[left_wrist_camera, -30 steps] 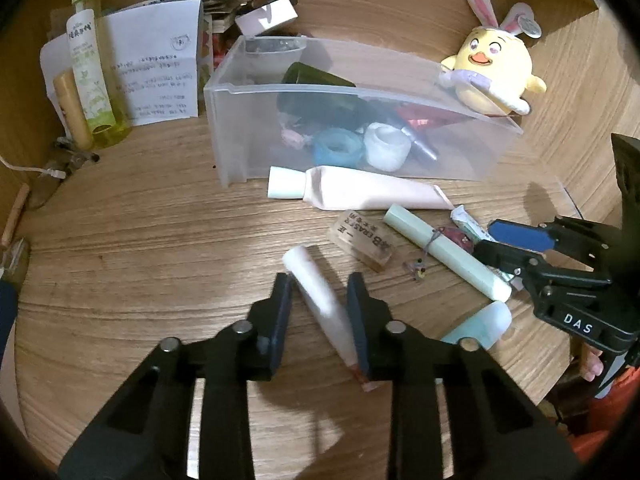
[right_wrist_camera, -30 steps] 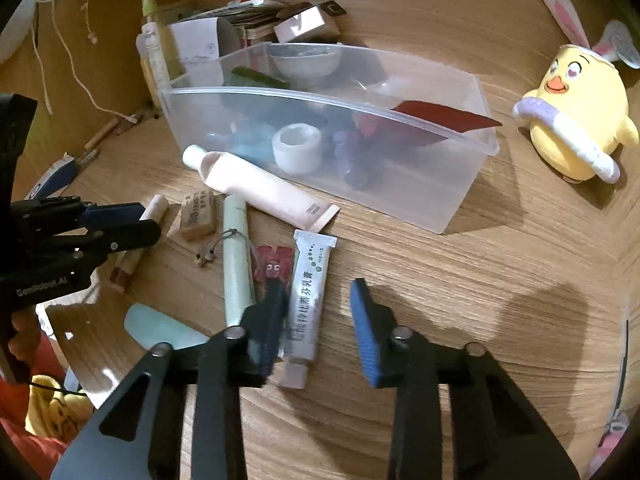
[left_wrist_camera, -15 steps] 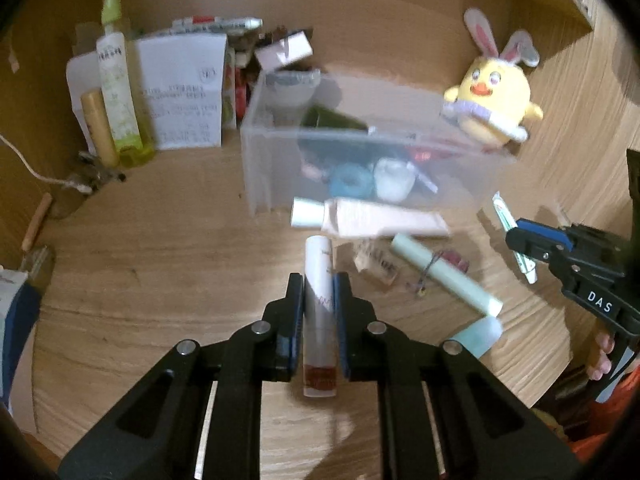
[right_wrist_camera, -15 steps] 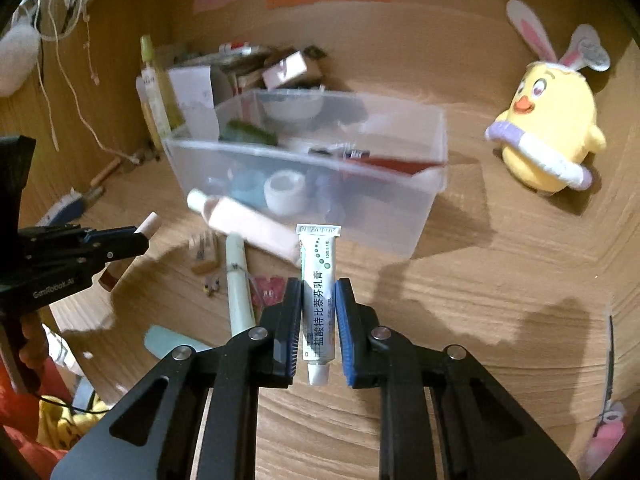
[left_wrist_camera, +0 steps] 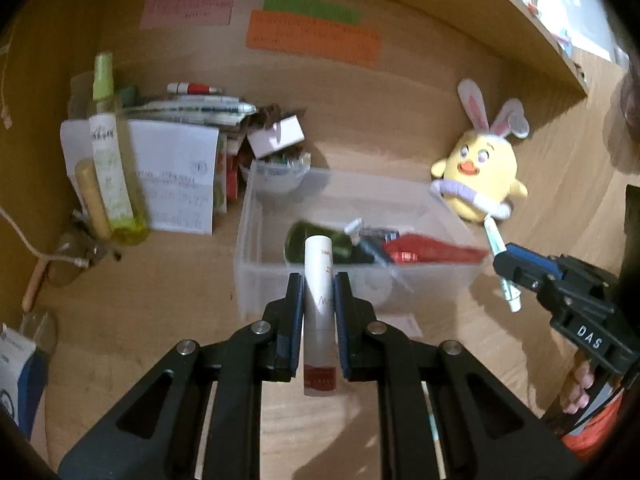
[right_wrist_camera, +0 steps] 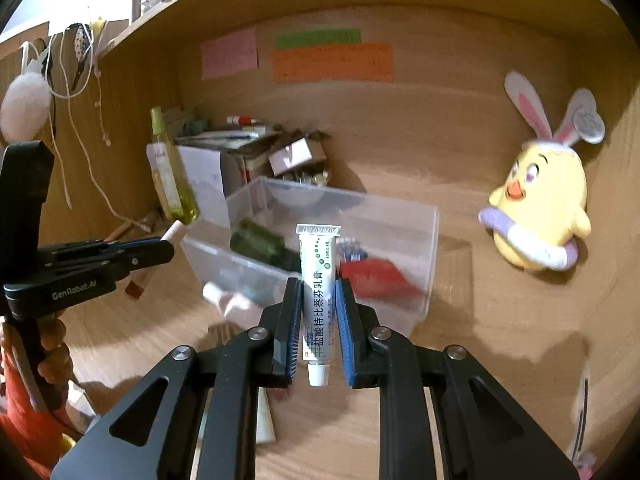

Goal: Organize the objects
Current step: 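Lower the white tube into the box while the right tool lowers the toothpaste tube in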

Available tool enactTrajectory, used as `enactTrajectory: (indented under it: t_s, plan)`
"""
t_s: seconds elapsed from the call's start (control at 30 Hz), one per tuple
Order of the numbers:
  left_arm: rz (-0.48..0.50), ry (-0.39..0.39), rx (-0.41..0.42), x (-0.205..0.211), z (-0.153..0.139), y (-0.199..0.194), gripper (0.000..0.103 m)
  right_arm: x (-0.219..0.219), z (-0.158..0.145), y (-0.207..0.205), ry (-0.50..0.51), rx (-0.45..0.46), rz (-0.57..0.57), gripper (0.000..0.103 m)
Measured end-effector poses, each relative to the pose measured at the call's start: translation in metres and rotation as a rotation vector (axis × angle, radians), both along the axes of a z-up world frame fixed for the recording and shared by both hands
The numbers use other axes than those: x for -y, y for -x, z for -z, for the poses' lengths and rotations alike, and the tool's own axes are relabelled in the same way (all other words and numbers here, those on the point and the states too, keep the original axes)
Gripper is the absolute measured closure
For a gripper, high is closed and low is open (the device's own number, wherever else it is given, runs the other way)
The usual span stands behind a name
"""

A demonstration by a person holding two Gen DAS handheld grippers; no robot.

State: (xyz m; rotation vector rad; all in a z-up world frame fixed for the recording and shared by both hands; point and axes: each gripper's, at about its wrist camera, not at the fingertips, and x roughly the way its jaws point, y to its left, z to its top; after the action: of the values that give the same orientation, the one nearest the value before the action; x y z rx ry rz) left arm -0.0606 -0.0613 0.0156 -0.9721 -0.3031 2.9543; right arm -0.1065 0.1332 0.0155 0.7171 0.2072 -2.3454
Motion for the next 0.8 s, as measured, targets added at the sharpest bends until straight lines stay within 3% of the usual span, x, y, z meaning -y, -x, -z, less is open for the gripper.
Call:
enactTrajectory:
  t_s: [0.27, 0.43, 0.8]
  plan:
    - [-0.027, 0.038, -0.033, 0.009, -0.023, 0.032, 0.089, 0.015, -0.018, 0.034, 0.016, -0.010, 0.010, 0.087]
    - [-0.040, 0.048, -0.011, 0.018, -0.026, 0.061, 0.089, 0.032, -0.021, 0.056, 0.011, 0.003, 0.008, 0.087]
    - [-0.037, 0.064, 0.119, 0.023, 0.008, 0.110, 0.089, 0.069, 0.025, 0.092, -0.121, 0.100, -0.010, 0.087]
